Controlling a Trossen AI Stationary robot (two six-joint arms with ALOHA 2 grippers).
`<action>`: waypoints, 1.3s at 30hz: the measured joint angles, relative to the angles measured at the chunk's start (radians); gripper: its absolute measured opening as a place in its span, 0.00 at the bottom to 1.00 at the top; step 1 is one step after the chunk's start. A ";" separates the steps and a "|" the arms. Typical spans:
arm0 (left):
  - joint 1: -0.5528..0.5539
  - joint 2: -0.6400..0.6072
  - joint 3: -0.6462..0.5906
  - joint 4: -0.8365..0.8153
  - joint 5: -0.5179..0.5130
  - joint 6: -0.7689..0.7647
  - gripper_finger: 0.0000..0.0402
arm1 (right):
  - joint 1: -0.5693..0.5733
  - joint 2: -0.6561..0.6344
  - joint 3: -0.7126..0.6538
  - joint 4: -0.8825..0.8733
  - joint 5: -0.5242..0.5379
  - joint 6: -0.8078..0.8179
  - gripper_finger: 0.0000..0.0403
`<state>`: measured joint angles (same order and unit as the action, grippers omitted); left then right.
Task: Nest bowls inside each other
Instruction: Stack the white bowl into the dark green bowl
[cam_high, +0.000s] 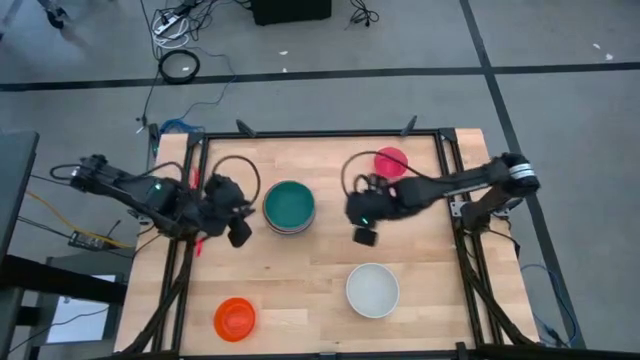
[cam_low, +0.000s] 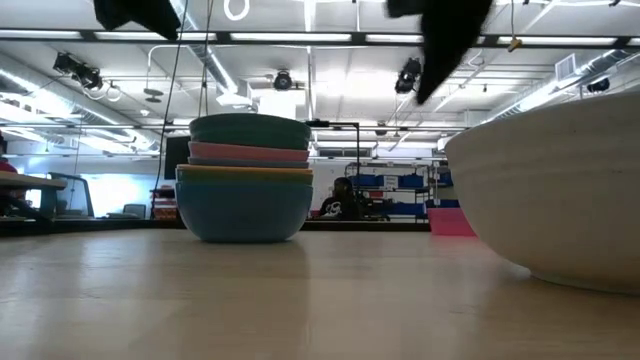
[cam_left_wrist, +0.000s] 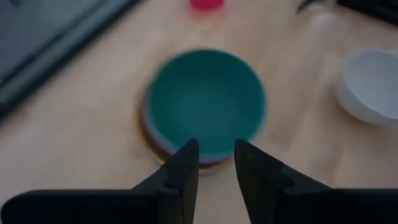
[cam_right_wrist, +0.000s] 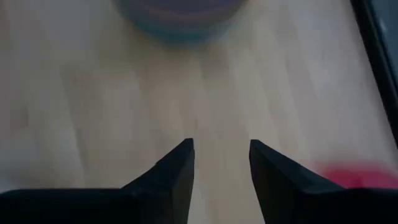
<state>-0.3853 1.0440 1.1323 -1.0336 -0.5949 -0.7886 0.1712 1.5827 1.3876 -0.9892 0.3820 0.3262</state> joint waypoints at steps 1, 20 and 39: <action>-0.006 0.002 -0.021 0.040 0.022 -0.002 0.28 | 0.028 -0.017 0.000 -0.060 0.006 0.047 0.34; -0.102 0.003 -0.151 0.282 0.073 -0.036 0.28 | 0.298 -0.183 -0.349 0.146 -0.250 0.572 0.33; -0.102 0.003 -0.151 0.280 0.043 -0.014 0.28 | 0.338 -0.177 -0.488 0.343 -0.323 0.676 0.33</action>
<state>-0.4873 1.0470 0.9817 -0.7541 -0.5516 -0.8021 0.5091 1.4059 0.8997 -0.6457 0.0587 1.0023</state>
